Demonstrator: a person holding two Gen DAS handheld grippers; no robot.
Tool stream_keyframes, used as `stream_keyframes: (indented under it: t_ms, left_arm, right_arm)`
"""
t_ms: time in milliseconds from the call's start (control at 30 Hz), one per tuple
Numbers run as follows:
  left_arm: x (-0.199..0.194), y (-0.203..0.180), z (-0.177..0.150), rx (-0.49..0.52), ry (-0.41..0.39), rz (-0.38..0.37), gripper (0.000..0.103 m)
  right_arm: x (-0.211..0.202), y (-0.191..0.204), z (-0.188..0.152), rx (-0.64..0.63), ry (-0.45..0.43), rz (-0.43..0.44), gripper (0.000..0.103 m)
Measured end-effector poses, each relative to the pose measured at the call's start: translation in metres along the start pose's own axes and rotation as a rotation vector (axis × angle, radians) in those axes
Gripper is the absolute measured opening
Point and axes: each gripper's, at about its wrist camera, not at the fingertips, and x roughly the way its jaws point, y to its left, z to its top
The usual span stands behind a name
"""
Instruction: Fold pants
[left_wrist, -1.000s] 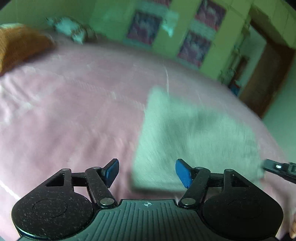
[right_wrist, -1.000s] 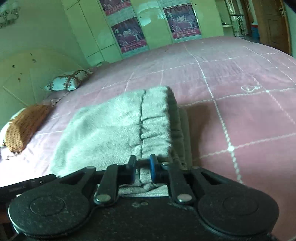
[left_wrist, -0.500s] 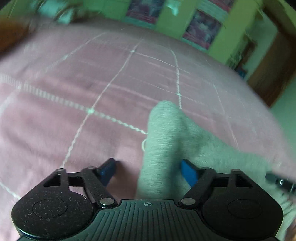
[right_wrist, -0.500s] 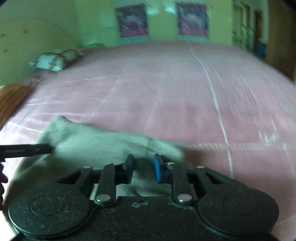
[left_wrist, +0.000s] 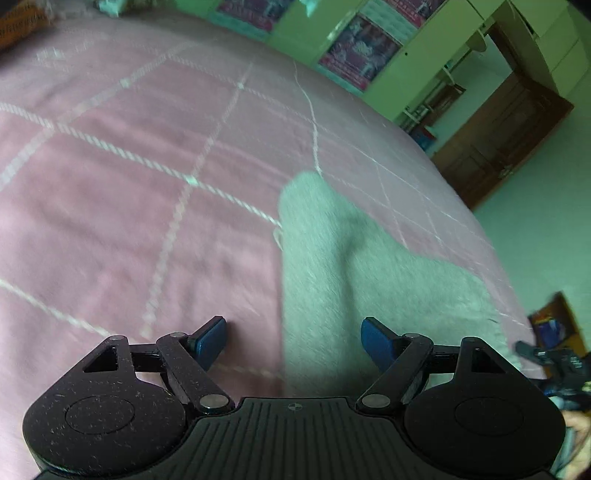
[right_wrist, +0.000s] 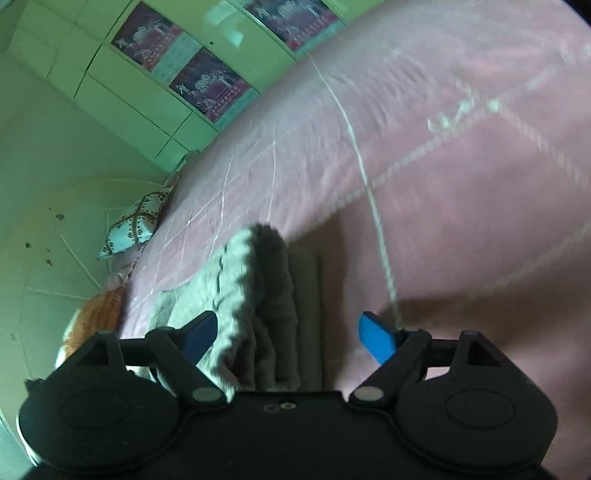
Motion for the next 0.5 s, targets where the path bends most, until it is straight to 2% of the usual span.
stream_keyframes:
  t_ms: [167,400,467,500]
  left_arm:
    - [0.015,0.009,0.0,-0.063,0.012,-0.042,0.079]
    - [0.038,0.011,0.011,-0.1,0.049,-0.123,0.082]
    - [0.044,0.01,0.014,-0.092,0.068,-0.149,0.093]
    - [0.045,0.011,0.014,-0.097,0.07,-0.17,0.094]
  right_arm:
    - [0.009,0.0,0.001,0.055,-0.001,0.04,0.078]
    - [0.031,0.005,0.005,0.068,0.071,0.095,0.081]
    - [0.036,0.006,0.006,0.061,0.081,0.091,0.081]
    - [0.037,0.006,0.006,0.057,0.083,0.085,0.08]
